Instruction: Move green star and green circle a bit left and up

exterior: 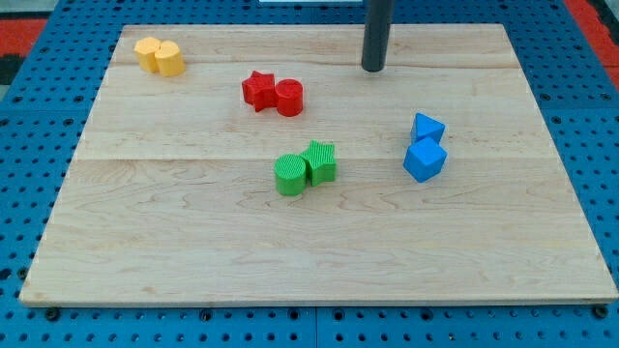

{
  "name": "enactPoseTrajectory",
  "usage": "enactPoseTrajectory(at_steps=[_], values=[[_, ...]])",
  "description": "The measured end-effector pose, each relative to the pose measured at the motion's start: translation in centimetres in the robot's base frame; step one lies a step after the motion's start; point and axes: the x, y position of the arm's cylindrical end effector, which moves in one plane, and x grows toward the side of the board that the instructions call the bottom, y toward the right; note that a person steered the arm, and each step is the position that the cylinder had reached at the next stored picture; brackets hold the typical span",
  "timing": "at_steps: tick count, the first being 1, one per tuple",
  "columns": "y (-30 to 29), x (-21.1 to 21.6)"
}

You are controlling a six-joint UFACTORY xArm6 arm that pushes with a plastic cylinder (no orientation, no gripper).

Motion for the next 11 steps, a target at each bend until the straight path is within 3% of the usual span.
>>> enactPoseTrajectory(at_steps=[1,2,3,4,5,6,7,8,11], values=[[1.2,5.1],[-3.4,9.7],[-4.6,16.4],[-8.4,19.7],[-11.7,19.6],[-10.4,20.7],[-14.4,25.5],[-21.4,24.4],[-16.0,21.8]])
